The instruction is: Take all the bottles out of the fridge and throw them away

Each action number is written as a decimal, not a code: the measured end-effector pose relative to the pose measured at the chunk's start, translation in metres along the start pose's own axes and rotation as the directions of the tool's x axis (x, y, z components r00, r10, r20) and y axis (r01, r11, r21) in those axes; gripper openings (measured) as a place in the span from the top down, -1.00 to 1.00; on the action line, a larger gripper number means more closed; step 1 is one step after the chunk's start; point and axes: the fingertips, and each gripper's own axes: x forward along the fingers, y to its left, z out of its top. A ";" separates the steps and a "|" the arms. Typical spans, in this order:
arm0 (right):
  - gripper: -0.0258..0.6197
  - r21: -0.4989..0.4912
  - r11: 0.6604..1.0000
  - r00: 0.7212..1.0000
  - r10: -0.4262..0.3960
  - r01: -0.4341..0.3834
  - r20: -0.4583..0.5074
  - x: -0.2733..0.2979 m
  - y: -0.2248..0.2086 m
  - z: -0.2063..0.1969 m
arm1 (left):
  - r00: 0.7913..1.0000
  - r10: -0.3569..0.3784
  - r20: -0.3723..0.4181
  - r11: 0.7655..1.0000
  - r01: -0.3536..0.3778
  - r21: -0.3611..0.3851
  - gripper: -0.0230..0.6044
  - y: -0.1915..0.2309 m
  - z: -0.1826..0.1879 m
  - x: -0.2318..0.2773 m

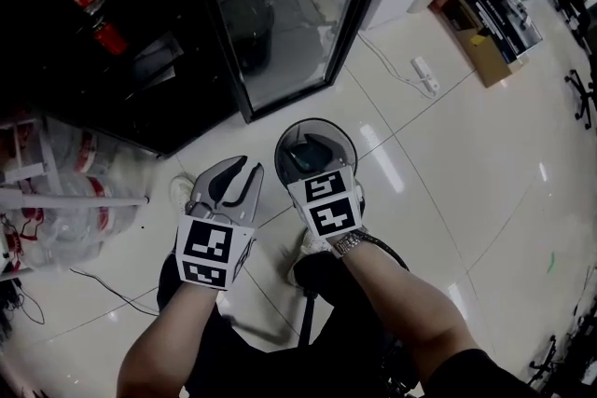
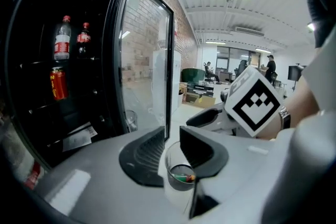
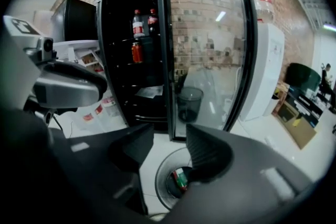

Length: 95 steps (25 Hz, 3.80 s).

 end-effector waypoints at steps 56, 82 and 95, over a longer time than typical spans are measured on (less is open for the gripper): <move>-0.04 -0.230 0.971 0.920 0.149 -0.066 0.362 0.150 0.182 0.458 | 0.935 0.276 0.224 0.960 -0.281 -0.008 0.64 0.295 0.153 -0.134; 0.02 -0.224 0.974 0.928 0.123 -0.044 0.353 0.107 0.170 0.423 | 0.925 0.284 0.251 0.958 -0.285 -0.033 0.64 0.273 0.156 -0.150; 0.02 -0.204 0.979 0.945 0.075 -0.009 0.318 -0.006 0.130 0.310 | 0.940 0.237 0.247 0.972 -0.232 -0.049 0.64 0.162 0.134 -0.145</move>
